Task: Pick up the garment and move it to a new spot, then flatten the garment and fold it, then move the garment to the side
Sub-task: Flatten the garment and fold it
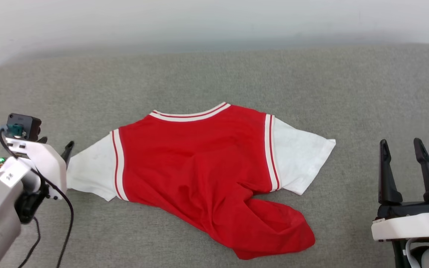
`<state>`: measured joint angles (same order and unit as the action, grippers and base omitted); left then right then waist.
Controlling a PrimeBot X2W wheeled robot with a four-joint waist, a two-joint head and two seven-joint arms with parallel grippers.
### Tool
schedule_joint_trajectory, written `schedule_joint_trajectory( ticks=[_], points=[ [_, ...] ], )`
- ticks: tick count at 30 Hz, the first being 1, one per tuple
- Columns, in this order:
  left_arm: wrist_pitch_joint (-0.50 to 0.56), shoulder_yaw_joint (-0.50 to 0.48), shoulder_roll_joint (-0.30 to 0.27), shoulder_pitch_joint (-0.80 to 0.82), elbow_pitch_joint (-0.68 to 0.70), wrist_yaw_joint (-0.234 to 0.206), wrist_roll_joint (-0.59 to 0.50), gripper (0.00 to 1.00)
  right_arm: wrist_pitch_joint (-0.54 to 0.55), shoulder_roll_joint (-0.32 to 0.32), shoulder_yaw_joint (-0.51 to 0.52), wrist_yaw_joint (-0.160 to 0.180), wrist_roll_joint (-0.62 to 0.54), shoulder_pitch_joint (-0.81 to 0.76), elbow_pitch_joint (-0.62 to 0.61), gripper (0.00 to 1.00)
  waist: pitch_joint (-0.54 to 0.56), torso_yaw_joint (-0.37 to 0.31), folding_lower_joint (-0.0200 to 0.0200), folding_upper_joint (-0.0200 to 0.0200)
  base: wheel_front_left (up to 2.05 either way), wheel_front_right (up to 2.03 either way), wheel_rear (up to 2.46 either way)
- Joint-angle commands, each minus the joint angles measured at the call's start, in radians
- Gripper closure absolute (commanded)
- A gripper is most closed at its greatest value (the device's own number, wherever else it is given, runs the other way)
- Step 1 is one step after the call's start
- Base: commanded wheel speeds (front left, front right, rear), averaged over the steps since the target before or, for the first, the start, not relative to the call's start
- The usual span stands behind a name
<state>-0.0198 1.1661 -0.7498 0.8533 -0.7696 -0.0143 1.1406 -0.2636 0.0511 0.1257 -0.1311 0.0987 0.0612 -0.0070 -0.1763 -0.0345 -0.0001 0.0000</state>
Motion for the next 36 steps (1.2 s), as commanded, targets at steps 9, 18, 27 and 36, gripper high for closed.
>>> schedule_joint_trajectory(
  ticks=[9, 18, 27, 36],
  points=[
    [-0.244, -0.096, 0.037, -0.113, 0.124, -0.161, -0.066, 0.00, -0.002, 0.041, 0.018, 0.001, -0.072, 0.068, -0.051, 0.00, 0.088, 0.049, 0.0001, 0.0000, 0.00, 0.00, 0.00],
    [-0.245, -0.471, 0.076, -0.385, 0.506, -0.397, -0.385, 0.00, 0.001, 0.239, -0.134, 0.001, -0.001, 0.182, 0.033, 0.00, 0.104, 0.078, 0.0001, 0.0000, 0.00, 0.00, 0.00],
    [-0.245, -0.740, 0.214, -0.665, 0.724, -0.459, -0.647, 0.00, 0.295, 0.505, -0.477, 0.001, 0.221, 0.314, 0.081, 0.00, 0.086, 0.106, 0.0001, 0.0000, 0.00, 0.00, 0.00],
    [-0.245, -0.856, 0.363, -0.759, 0.780, -0.380, -0.803, 0.00, 0.703, 0.723, -0.777, 0.001, 0.477, 0.417, 0.008, 0.00, 0.024, 0.153, 0.0001, 0.0000, 0.00, 0.00, 0.00]
  ],
)
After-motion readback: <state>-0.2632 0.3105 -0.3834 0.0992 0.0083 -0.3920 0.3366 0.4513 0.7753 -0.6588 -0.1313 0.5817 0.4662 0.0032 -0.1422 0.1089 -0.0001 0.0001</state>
